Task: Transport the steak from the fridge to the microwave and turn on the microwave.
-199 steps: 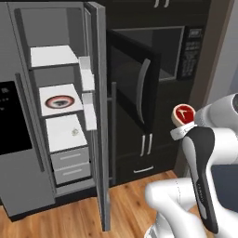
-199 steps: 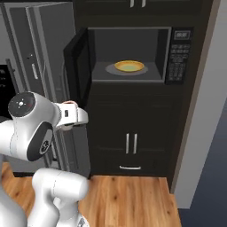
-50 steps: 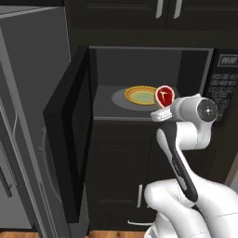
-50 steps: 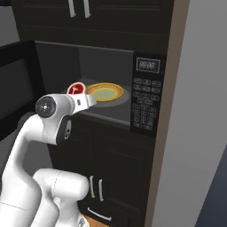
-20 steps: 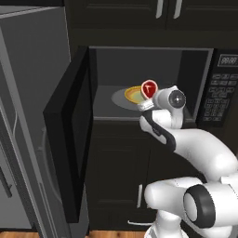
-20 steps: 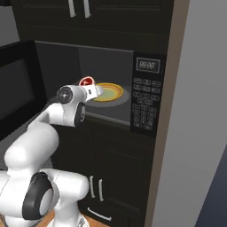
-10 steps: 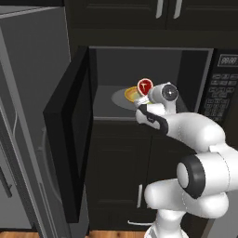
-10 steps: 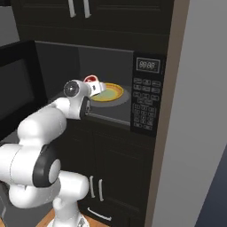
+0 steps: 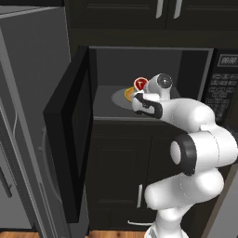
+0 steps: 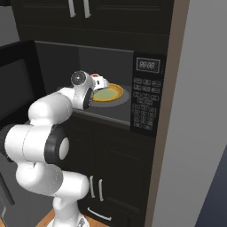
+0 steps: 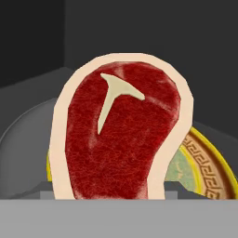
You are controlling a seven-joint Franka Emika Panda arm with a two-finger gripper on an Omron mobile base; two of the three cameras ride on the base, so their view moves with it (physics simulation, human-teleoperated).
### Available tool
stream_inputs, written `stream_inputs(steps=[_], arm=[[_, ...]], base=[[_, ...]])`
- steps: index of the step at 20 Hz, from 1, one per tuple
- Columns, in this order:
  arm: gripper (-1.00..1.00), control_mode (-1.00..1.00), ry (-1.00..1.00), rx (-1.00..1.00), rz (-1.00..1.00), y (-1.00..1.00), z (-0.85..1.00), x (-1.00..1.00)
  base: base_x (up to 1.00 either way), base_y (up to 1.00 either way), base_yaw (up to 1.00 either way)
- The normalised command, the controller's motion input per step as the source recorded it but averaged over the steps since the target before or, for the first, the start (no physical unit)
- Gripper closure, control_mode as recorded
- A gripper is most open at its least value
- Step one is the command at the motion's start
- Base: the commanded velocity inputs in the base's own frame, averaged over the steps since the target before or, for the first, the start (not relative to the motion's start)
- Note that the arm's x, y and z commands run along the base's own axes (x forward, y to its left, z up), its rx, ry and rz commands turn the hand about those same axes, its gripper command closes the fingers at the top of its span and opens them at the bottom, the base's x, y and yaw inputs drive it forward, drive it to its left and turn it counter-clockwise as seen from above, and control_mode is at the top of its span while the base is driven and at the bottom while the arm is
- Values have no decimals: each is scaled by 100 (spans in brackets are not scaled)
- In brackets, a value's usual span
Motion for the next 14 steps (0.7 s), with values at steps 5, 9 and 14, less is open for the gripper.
stream_inputs(steps=[5,9,14], arm=[[100,-100,8,5,-1,-4,-27,23],[100,-100,9,2,-2,-10,-42,22],[100,-100,2,3,-3,-12,-31,23]], base=[[0,0,0],[0,0,0],[0,0,0]])
